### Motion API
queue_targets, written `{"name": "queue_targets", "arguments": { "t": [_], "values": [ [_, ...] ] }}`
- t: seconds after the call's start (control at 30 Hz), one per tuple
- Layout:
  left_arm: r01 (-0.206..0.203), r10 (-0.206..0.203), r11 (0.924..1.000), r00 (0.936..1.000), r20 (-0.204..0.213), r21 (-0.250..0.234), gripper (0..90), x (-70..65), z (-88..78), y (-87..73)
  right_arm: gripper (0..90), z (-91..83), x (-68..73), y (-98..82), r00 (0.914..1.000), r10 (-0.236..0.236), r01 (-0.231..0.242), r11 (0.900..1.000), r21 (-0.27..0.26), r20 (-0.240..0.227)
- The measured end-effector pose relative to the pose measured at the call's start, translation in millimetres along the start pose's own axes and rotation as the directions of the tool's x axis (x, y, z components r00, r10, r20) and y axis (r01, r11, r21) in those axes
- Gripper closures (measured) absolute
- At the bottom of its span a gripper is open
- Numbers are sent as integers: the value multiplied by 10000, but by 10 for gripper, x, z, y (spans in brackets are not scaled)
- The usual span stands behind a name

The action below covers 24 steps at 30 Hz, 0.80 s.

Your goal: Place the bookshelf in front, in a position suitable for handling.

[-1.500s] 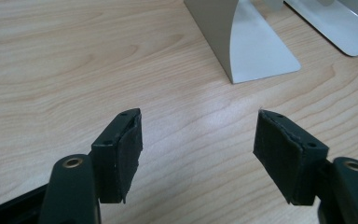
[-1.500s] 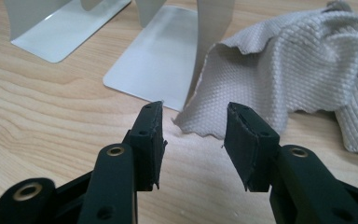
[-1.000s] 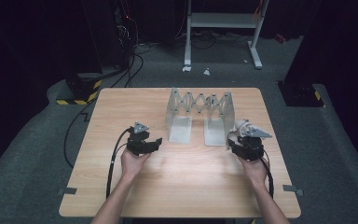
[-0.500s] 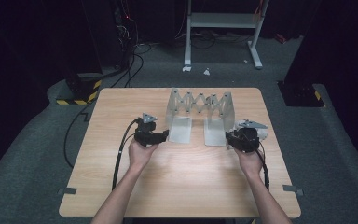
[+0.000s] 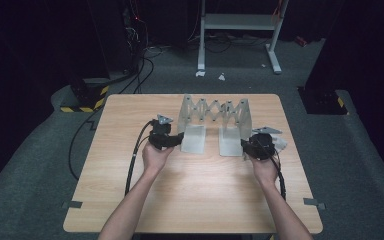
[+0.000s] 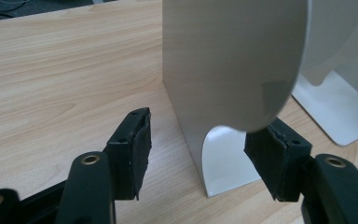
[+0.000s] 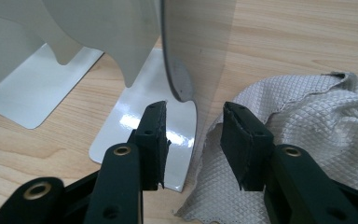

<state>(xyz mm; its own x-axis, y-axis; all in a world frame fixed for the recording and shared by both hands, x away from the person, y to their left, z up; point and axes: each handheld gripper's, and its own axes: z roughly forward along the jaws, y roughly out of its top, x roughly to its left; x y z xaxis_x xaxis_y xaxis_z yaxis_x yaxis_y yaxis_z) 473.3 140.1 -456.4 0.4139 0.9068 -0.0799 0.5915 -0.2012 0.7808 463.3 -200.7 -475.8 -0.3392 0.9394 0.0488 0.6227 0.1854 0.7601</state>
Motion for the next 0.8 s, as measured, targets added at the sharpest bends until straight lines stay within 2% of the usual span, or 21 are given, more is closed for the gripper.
{"name": "queue_targets", "arguments": {
  "t": [0.13,0.17,0.23,0.3,0.47,0.57,0.8],
  "values": [
    [86,-86,9999,10000,31,-146,425,-37,36,44,611,18,8,45,9999,-17,17,10000,-18,128],
    [107,-108,9998,9999,-77,-137,429,-48,48,55,614,22,11,56,9999,-28,29,10000,-78,148],
    [244,-244,9995,9997,-22,-181,445,-57,60,71,620,22,19,74,9997,3,3,9996,-272,225],
    [216,-215,9997,9998,56,-132,495,-76,77,105,641,50,42,97,9994,33,-28,9999,-156,341],
    [304,-304,9994,9995,-18,-188,542,-117,96,169,693,90,71,144,9986,-4,10,9999,-109,534],
    [487,-486,9986,9988,47,-185,578,-108,104,174,733,109,86,159,9983,-66,68,10000,-23,582],
    [592,-591,9982,9982,111,-39,650,-75,117,168,802,122,74,145,9976,-73,68,9999,83,685]
  ]
}}
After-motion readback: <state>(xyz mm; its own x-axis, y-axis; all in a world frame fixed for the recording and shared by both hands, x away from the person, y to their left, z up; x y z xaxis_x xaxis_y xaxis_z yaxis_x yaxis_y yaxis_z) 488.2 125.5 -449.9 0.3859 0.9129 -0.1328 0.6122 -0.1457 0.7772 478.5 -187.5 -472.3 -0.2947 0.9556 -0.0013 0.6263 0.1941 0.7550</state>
